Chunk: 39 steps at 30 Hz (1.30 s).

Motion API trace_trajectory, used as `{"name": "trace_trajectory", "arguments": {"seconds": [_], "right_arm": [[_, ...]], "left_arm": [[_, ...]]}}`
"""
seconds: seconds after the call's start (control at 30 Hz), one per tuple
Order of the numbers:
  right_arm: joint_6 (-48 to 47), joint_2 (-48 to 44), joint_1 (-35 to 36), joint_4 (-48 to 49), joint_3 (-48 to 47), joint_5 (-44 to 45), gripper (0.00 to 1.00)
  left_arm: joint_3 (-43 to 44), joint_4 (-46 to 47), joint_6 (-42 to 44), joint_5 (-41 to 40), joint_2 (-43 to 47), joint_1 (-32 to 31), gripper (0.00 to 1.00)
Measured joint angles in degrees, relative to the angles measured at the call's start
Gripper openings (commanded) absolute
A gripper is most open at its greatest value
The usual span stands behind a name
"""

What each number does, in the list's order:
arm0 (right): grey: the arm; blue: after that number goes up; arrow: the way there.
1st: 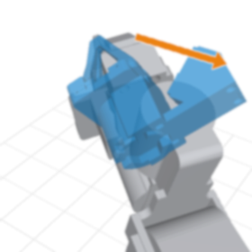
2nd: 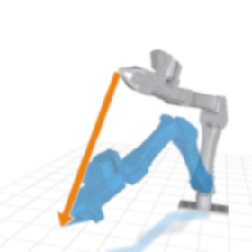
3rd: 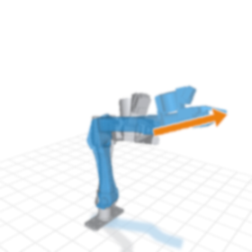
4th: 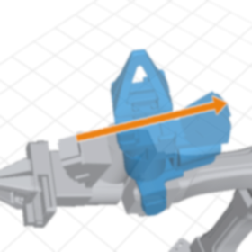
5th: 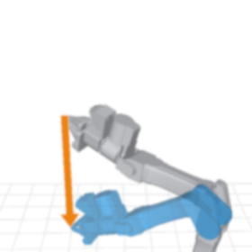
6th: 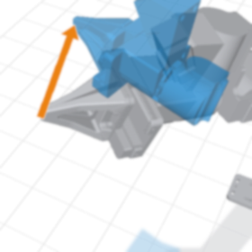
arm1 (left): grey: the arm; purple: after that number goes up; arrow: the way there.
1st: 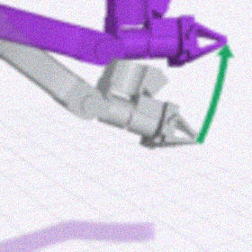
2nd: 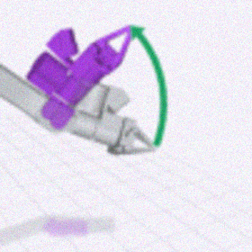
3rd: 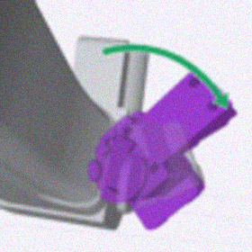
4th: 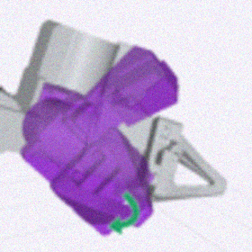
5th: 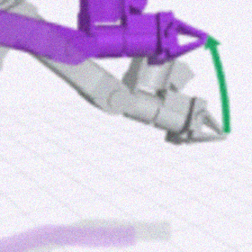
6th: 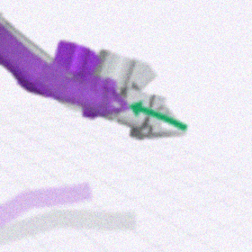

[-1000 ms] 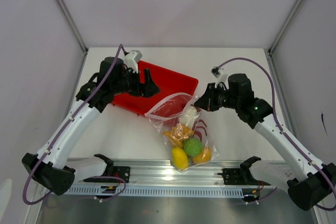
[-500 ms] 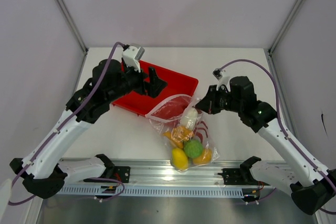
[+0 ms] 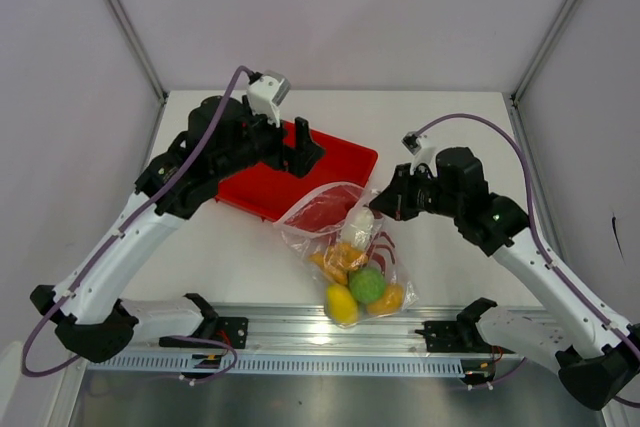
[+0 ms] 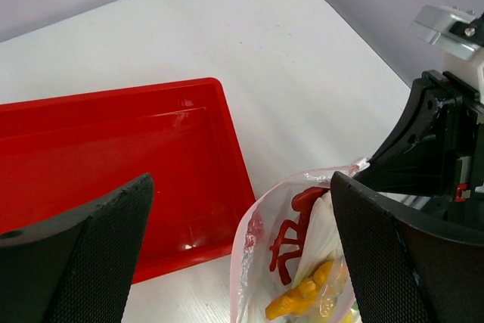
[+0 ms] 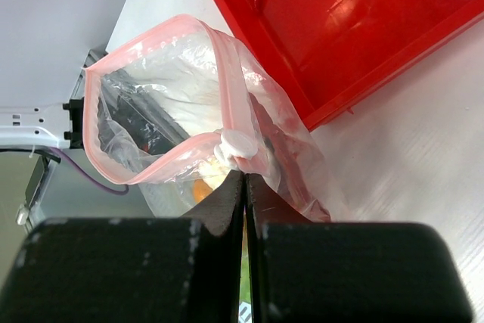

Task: Place the food in the zip-top bag and seal the zipper
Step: Zip the zipper food storage bag at the center of the board.

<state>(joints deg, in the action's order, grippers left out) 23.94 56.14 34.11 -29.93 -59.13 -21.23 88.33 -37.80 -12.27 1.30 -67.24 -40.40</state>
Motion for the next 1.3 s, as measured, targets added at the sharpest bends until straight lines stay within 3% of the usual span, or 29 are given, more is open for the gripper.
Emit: {"name": "trace_trajectory", "arguments": {"seconds": [0.47,0.83,1.17,1.23,1.3], "right_arm": [[-0.3,-2.6,2.8,-3.0,-2.1,0.7,0.00],[-2.6,-3.8,4.6,-3.9,-2.5,-0.1,0.00],[-4.0,-4.6,6.3,-3.8,-2.5,-0.2,0.00],[-4.3,-4.9,6.4,-3.8,-2.5,-0.4,0.00],[-4.3,-4.9,6.4,-3.8,-2.5,-0.9,0.00]], "left_arm": [[0.5,-0.2,3.9,8.6,-1.6,-0.1,0.98],[10.3,-6.9,6.9,12.0,-6.1,-0.1,0.98],[7.5,-5.6,8.5,20.6,-8.4,-2.1,0.99],[5.6,-4.1,9.5,21.7,-8.5,-3.7,0.94],[3.6,-2.5,10.9,22.7,-8.5,-5.4,0.81]]}}
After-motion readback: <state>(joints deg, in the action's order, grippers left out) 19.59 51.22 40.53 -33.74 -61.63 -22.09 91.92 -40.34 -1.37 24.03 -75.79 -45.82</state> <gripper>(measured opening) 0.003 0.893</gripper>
